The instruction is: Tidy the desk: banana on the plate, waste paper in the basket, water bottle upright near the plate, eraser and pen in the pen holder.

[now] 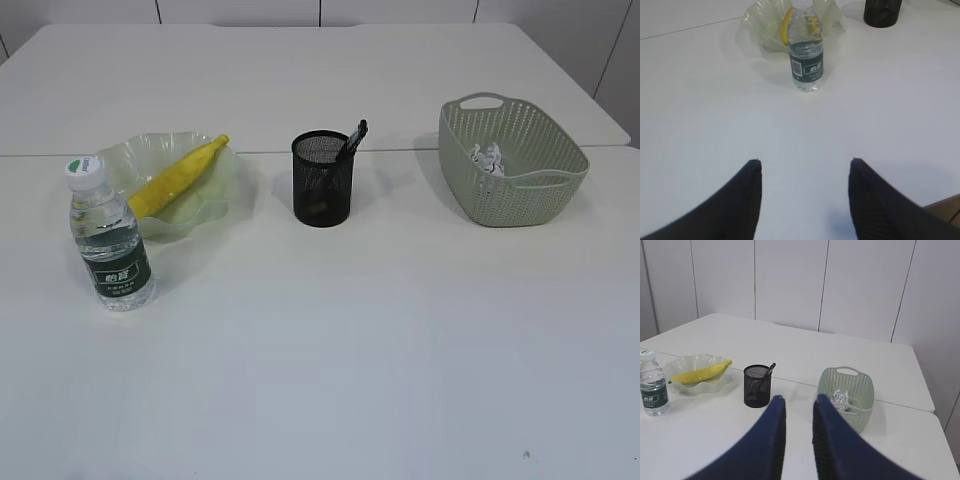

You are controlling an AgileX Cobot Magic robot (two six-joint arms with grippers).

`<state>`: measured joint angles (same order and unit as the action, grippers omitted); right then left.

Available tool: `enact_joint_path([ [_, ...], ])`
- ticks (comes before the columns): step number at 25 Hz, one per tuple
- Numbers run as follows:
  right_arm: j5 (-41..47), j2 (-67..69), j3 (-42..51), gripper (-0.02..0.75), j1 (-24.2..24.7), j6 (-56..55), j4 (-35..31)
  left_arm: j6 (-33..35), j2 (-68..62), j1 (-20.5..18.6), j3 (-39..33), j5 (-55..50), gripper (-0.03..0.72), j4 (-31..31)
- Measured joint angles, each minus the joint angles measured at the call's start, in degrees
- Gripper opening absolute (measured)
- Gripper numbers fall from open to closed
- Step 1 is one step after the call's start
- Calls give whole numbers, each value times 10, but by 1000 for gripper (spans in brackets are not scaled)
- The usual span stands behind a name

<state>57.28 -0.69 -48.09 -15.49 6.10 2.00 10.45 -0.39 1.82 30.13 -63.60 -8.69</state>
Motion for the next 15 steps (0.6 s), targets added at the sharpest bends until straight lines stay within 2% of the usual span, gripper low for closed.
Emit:
enact_joint_path([
  [15,73,-6,45,144,0,3,-24,0,0,0,0,0,385,0],
])
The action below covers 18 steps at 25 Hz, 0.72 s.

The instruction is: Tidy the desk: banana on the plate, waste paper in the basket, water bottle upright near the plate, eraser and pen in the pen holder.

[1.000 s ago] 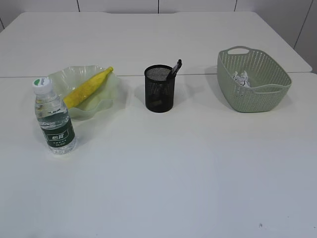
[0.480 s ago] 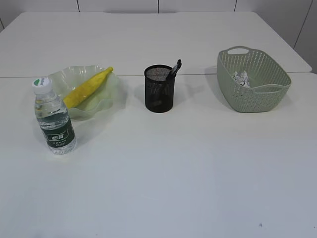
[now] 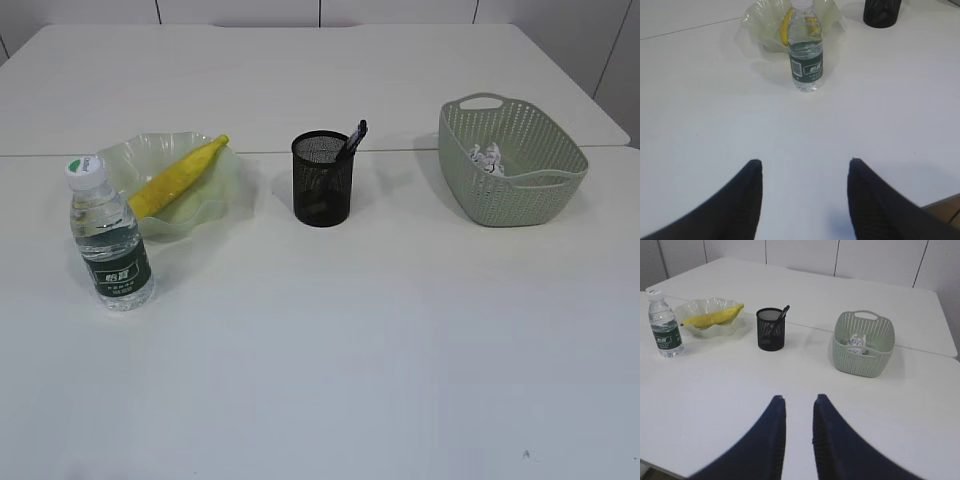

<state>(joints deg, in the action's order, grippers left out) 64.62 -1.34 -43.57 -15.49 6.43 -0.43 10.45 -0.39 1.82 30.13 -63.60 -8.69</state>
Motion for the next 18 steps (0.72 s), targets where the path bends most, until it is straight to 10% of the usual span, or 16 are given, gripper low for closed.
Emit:
enact_joint_path([
  [18,13,0,45,184,0,0,-7,0,0,0,0,0,384,0],
])
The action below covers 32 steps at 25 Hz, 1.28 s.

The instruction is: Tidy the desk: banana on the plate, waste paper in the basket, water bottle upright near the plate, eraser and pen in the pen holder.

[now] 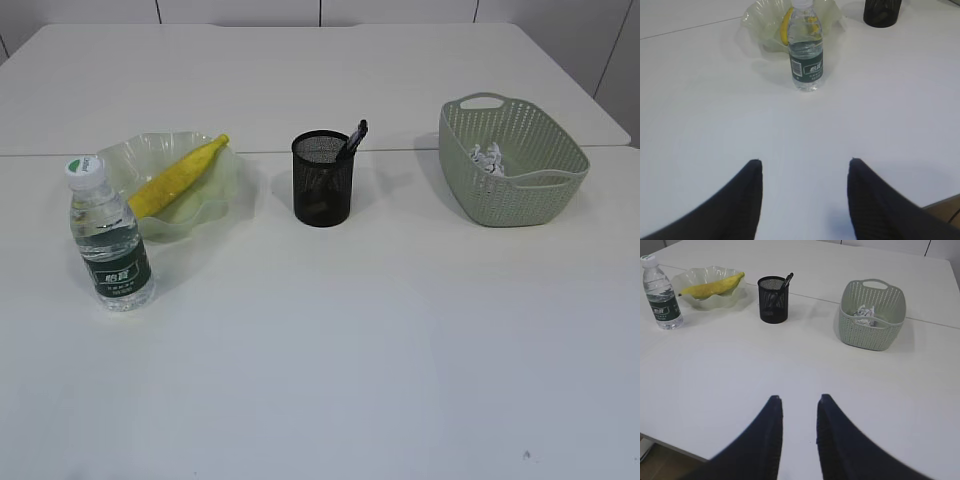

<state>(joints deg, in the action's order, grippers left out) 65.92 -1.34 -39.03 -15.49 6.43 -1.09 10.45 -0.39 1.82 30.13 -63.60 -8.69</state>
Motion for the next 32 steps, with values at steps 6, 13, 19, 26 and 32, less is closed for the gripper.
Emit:
enact_joint_path([
  [6,30,0,13,242,0,0,2,0,0,0,0,0,384,0],
  [13,62,0,31,249,0,4,-2,0,0,0,0,0,384,0],
  [19,66,0,55,250,0,7,-2,0,0,0,0,0,384,0],
  [26,71,0,74,250,0,10,-1,0,0,0,0,0,384,0],
  [32,70,0,77,250,0,12,11,0,0,0,0,0,384,0],
])
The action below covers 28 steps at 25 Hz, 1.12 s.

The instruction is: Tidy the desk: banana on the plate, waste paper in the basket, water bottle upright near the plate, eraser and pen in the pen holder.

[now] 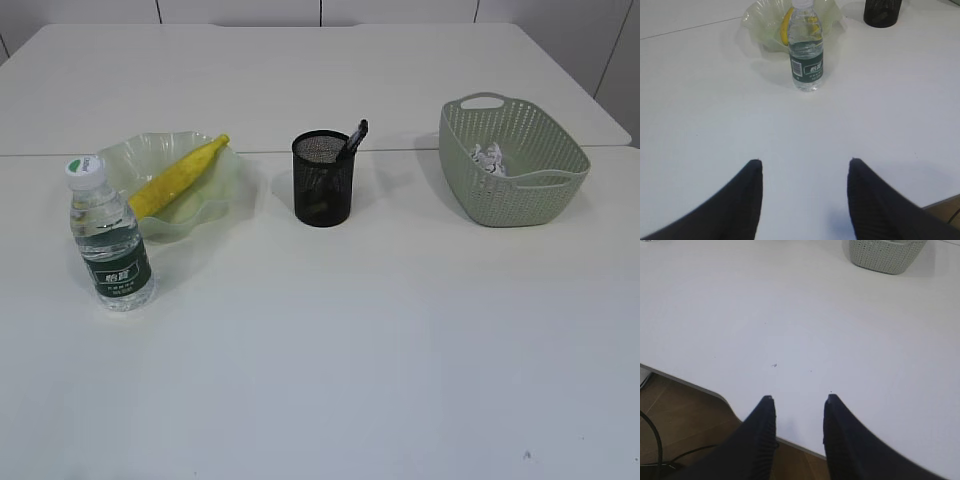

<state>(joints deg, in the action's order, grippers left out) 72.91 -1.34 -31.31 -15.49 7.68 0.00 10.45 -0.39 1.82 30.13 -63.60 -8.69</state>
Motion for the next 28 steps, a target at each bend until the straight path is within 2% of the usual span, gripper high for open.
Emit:
enact_joint_path([
  [13,-3,0,1,250,0,1,0,0,0,0,0,0,384,-1],
  [20,-61,0,22,250,0,1,3,0,0,0,0,0,384,-1],
  [28,-65,0,23,249,0,1,6,0,0,0,0,0,384,-1],
])
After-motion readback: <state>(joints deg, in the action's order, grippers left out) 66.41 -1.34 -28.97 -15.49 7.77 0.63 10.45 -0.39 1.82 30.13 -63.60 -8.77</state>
